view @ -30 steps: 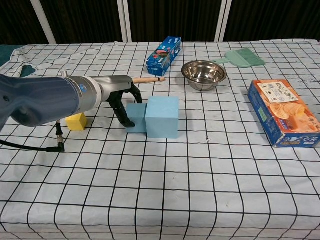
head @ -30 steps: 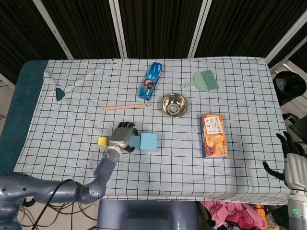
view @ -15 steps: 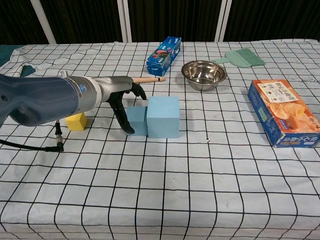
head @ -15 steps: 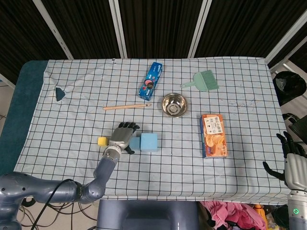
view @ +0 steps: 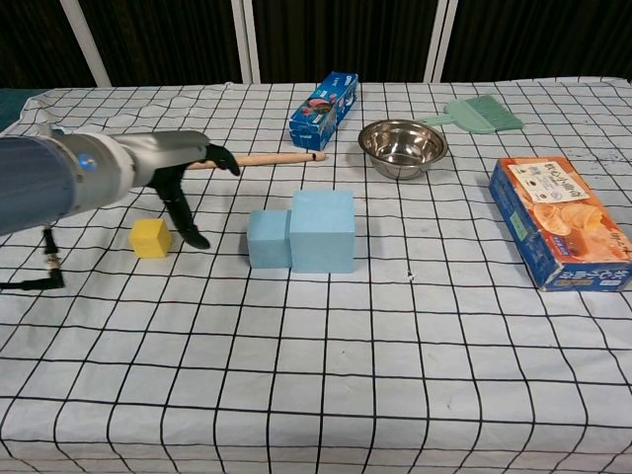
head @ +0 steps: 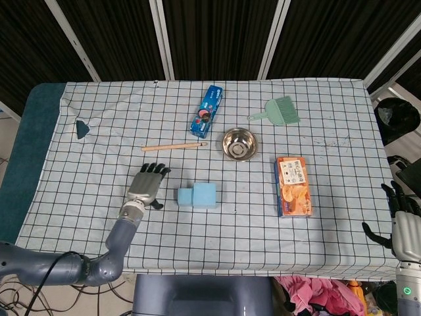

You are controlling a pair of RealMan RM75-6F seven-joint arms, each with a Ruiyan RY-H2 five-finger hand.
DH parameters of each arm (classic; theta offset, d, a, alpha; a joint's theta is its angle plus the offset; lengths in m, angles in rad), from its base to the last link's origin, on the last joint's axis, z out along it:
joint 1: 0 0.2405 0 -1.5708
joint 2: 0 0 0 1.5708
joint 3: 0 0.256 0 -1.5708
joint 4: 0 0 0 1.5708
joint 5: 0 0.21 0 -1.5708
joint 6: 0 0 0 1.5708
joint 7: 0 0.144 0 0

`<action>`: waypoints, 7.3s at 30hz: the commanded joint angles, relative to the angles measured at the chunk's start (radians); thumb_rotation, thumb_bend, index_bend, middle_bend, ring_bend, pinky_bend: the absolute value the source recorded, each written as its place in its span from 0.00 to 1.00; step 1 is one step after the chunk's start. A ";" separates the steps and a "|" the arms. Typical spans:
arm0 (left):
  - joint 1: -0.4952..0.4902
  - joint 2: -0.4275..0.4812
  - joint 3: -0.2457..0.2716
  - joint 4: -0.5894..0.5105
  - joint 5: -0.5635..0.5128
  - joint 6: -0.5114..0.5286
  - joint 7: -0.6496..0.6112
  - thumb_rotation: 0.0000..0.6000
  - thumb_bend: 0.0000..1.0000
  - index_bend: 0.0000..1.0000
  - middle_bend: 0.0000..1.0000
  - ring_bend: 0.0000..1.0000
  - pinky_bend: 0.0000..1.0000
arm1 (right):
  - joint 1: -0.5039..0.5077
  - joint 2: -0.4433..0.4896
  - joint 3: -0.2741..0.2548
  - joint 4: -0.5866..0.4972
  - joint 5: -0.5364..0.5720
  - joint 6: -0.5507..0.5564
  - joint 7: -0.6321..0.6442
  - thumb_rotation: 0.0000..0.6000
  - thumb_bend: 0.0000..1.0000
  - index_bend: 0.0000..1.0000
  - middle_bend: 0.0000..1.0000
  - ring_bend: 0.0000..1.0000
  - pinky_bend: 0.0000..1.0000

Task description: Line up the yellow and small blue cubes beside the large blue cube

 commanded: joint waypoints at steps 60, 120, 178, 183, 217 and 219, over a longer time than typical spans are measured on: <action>0.085 0.042 0.028 0.102 0.088 -0.119 -0.090 1.00 0.34 0.48 0.09 0.00 0.00 | 0.006 -0.008 0.003 0.002 0.021 -0.008 -0.028 1.00 0.19 0.10 0.02 0.17 0.12; -0.055 -0.188 -0.088 0.129 -0.112 0.009 0.141 1.00 0.28 0.46 0.09 0.00 0.00 | 0.004 -0.001 0.001 0.002 0.013 -0.012 -0.007 1.00 0.19 0.10 0.02 0.17 0.12; 0.072 -0.043 0.052 -0.006 0.050 -0.076 0.028 1.00 0.20 0.24 0.07 0.00 0.00 | 0.001 0.003 0.003 -0.006 0.019 -0.004 -0.016 1.00 0.19 0.10 0.02 0.17 0.12; 0.064 -0.057 0.049 0.006 0.038 -0.083 0.030 1.00 0.20 0.23 0.07 0.00 0.00 | 0.001 0.004 0.004 -0.005 0.021 -0.006 -0.013 1.00 0.19 0.10 0.02 0.17 0.12; 0.266 0.204 0.153 -0.192 0.380 0.229 -0.164 1.00 0.20 0.12 0.07 0.00 0.00 | 0.005 -0.002 0.002 0.001 0.023 -0.012 -0.025 1.00 0.19 0.10 0.02 0.17 0.12; 0.358 0.287 0.214 -0.191 0.518 0.295 -0.296 1.00 0.18 0.09 0.06 0.00 0.00 | 0.009 -0.008 0.001 0.002 0.025 -0.014 -0.039 1.00 0.19 0.09 0.02 0.17 0.12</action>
